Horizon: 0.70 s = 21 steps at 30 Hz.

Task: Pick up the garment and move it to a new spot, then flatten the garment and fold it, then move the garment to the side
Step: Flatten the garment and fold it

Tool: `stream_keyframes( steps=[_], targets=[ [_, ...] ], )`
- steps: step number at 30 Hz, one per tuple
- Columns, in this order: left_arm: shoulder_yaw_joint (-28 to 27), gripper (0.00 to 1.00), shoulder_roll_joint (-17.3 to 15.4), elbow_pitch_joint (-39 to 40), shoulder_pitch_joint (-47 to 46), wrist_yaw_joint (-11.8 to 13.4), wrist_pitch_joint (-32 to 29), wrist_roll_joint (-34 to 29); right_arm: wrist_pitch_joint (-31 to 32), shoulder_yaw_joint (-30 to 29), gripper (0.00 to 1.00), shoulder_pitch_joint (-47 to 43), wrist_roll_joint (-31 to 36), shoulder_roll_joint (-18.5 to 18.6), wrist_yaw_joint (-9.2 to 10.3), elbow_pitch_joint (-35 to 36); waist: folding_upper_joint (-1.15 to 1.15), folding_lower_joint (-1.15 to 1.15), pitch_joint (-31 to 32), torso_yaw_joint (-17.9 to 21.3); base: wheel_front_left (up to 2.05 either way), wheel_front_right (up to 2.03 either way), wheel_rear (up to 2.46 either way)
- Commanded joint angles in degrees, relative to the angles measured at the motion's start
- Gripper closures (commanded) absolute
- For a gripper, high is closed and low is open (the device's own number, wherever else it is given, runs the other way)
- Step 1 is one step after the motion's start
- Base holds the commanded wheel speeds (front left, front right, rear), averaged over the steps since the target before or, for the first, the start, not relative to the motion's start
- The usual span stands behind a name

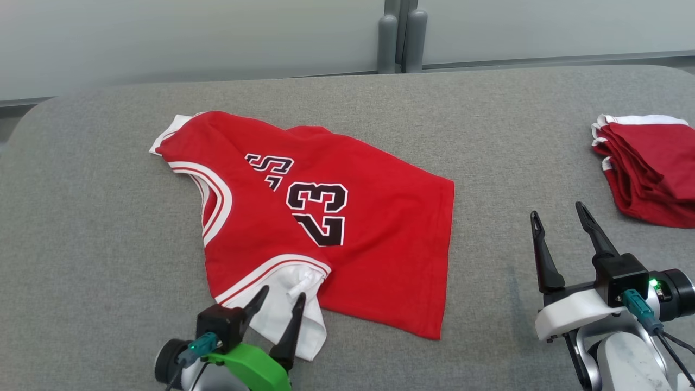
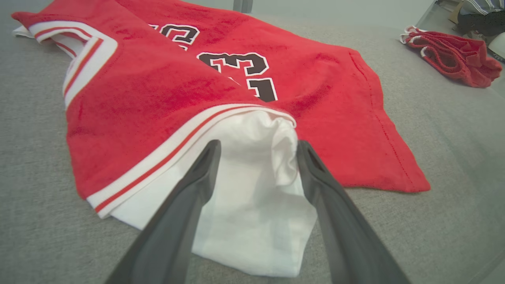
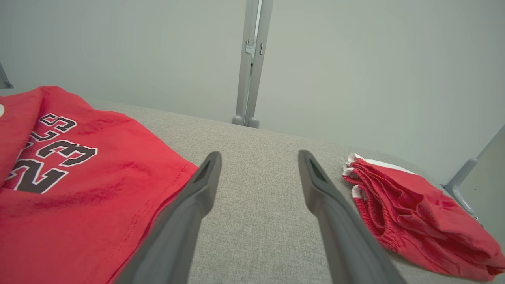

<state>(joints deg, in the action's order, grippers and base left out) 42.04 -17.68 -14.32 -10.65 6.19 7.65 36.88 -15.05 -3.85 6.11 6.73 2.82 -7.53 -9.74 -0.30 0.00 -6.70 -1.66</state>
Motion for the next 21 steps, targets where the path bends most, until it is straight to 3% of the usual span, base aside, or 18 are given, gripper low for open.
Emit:
stream_keyframes(
  steps=[1,10,21],
  targets=[
    [-1.1,0.00,-1.2,0.9,1.3,1.0,0.4,0.8,-0.1,-0.2,0.00,-0.4,0.0,0.2,0.08,0.3,0.30,0.00,0.0,-0.4,0.00,0.00,0.00],
    [-5.7,0.00,-4.3,6.3,5.3,4.8,-0.1,4.3,-0.1,-0.2,0.00,-0.1,-0.5,0.2,0.08,0.5,0.30,0.00,0.0,-1.2,0.00,0.00,0.00],
    [-8.0,0.00,0.5,-7.8,2.2,1.8,-1.2,11.1,-0.1,0.4,0.00,0.8,0.0,0.2,0.08,0.4,0.30,0.00,-0.6,1.2,0.00,0.00,0.00]
  ],
)
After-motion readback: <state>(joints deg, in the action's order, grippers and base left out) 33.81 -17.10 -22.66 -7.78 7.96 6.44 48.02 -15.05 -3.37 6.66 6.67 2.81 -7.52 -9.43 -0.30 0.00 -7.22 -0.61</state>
